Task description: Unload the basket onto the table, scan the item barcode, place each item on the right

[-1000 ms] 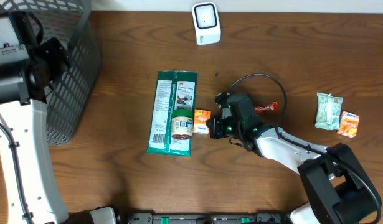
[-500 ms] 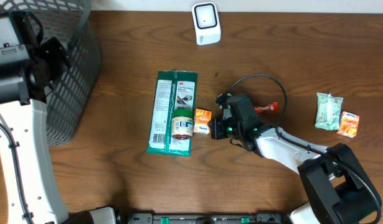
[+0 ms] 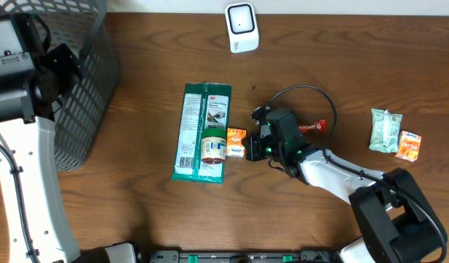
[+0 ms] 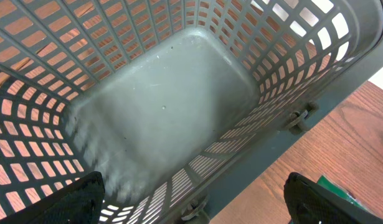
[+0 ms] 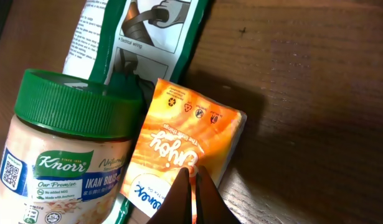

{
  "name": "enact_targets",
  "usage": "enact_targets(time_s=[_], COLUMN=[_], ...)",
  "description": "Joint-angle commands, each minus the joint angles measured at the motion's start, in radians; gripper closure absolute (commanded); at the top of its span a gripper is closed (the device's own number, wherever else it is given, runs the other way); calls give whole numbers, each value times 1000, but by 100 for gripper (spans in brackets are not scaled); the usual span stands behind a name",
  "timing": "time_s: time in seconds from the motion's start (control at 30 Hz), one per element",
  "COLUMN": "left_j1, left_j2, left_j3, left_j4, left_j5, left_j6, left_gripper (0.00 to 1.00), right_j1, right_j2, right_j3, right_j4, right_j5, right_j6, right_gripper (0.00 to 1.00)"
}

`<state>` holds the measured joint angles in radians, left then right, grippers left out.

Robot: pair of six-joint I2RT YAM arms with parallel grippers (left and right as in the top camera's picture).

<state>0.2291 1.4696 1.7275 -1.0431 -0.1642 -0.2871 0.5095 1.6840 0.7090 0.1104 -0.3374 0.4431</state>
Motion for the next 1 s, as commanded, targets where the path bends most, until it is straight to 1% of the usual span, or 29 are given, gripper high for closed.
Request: enact_targets(time_s=[0.0,0.07,0.27,0.4,0.57,0.8,0.97], left_j1=[5,5,5,5,5,5,5], left_j2=[-1,-1,-1,-1,-1,-1,-1], left_j3=[6,6,6,6,6,6,6], left_j4=[0,0,0,0,-1,0,0], left_j5=[-13,-13,-13,-13,-13,-13,-13], left_j6=[10,10,10,10,10,10,10], left_gripper=[7,7,8,8,7,8,8], right_j1=[8,15,41,42,32,-21,-26], right_j2=[18,29,53,54,53,53,53], right_j3=[-6,-6,-6,-6,-6,-6,-6], right_j4=[5,8,31,7,-68,-119,-127], right_j5=[-6,-8,-11,8,102,92,70], right_j6=[-18,-40,-51,-55,-29,-8,-9], right_gripper=[99,99,94,93,96,97,96])
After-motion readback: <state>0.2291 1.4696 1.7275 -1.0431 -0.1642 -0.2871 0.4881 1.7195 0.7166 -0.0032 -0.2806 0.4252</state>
